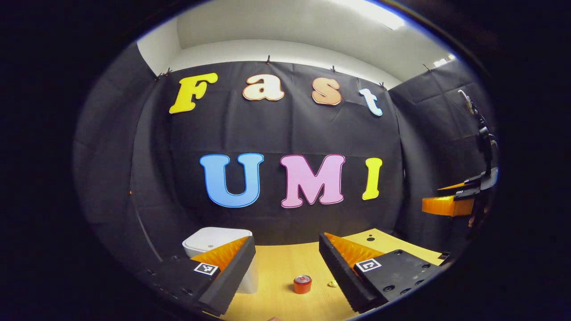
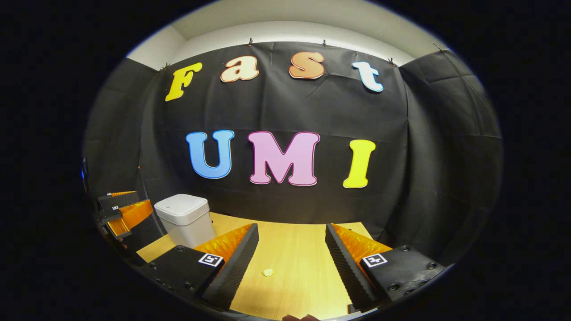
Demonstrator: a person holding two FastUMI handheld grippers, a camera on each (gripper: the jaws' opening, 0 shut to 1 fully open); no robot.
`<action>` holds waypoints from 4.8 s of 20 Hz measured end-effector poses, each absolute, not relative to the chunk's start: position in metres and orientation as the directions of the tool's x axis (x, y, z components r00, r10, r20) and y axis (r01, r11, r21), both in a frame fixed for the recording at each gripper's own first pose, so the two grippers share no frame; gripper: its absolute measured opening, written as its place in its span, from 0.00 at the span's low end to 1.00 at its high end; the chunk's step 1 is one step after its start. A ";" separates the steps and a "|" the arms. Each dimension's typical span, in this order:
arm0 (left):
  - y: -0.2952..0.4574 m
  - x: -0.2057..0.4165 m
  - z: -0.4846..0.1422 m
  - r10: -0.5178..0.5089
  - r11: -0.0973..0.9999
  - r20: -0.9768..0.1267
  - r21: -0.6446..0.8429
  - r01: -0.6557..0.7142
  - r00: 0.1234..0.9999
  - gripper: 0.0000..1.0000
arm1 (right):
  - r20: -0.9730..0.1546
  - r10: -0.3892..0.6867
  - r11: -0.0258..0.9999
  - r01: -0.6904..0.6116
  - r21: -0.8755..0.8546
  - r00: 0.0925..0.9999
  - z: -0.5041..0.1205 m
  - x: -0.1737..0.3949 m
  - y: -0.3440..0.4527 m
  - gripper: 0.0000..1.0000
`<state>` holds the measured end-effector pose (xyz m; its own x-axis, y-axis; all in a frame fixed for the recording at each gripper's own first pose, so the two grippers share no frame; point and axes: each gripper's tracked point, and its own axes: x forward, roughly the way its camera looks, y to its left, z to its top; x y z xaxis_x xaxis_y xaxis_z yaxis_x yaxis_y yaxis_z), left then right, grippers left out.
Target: Press the lid of the desktop garbage bin to open it, pick up the crumpled paper on the desktop and throw it into the bin, then pick up the pop can on the desktop and drop it into the bin, and finally close the garbage bin lid.
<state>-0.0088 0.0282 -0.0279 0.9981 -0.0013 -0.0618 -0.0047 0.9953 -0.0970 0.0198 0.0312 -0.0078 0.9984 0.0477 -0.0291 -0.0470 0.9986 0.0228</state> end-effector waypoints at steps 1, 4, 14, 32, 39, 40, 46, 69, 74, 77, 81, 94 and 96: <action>0.032 -0.010 -0.031 0.004 0.995 -0.066 -0.096 -0.011 0.998 0.96 | -0.027 0.050 0.998 -0.049 0.026 0.998 -0.007 0.022 0.034 0.96; 0.047 -0.012 -0.034 0.029 0.997 -0.072 -0.075 -0.034 0.997 0.95 | -0.025 0.049 0.999 -0.049 0.020 0.998 -0.009 0.027 0.039 0.96; 0.065 -0.001 -0.045 0.041 0.995 -0.081 -0.084 -0.048 0.996 0.95 | -0.100 0.060 0.998 -0.059 0.008 0.993 -0.028 0.045 0.051 0.96; 0.151 0.050 -0.066 0.089 0.996 -0.130 0.023 -0.086 0.988 0.61 | -0.124 0.072 0.997 -0.073 -0.002 0.990 -0.035 0.062 0.068 0.96; 0.193 0.087 -0.102 0.094 0.990 -0.231 -0.085 -0.116 0.968 0.08 | -0.134 0.033 0.999 -0.031 0.014 0.990 -0.040 0.058 0.053 0.97; 0.200 0.093 -0.110 0.092 0.989 -0.242 -0.090 -0.117 0.966 0.06 | -0.139 0.026 1.000 -0.024 0.015 0.990 -0.042 0.058 0.050 0.97; 0.233 0.138 -0.149 0.087 0.992 -0.329 -0.059 -0.113 0.940 0.05 | -0.157 -0.012 0.999 0.019 0.039 0.987 -0.051 0.054 0.034 0.96; 0.244 0.166 -0.172 0.133 0.990 -0.377 0.089 -0.107 0.917 0.07 | -0.241 -0.062 0.995 0.080 0.062 0.968 -0.079 0.046 0.015 0.97; 0.252 0.165 -0.114 0.167 0.979 -0.224 0.152 -0.135 0.960 0.12 | -0.253 -0.037 0.998 0.048 0.035 0.967 -0.087 0.047 0.028 0.97; 0.251 0.150 -0.099 0.178 0.981 -0.193 0.111 -0.159 0.965 0.13 | -0.265 -0.012 0.999 0.023 0.035 0.964 -0.096 0.053 0.035 0.97; 0.235 0.116 -0.072 0.161 0.986 -0.131 0.069 -0.153 0.978 0.25 | -0.301 0.048 0.999 -0.042 0.029 0.952 -0.116 0.069 0.051 0.97; 0.185 -0.019 -0.070 0.341 0.937 -0.183 -0.017 -0.350 0.922 0.95 | -0.596 0.324 0.941 -0.317 0.120 0.735 -0.274 0.176 0.119 0.98; 0.182 -0.029 -0.086 0.385 0.916 -0.244 -0.016 -0.401 0.890 0.95 | -0.674 0.336 0.936 -0.313 0.161 0.657 -0.321 0.193 0.121 0.98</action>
<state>-0.0295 0.1821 -0.0861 0.8901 0.3853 -0.2436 -0.4010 0.9159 -0.0163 0.1928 0.1214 -0.3208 0.6575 0.3363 -0.6743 -0.3131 0.9359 0.1614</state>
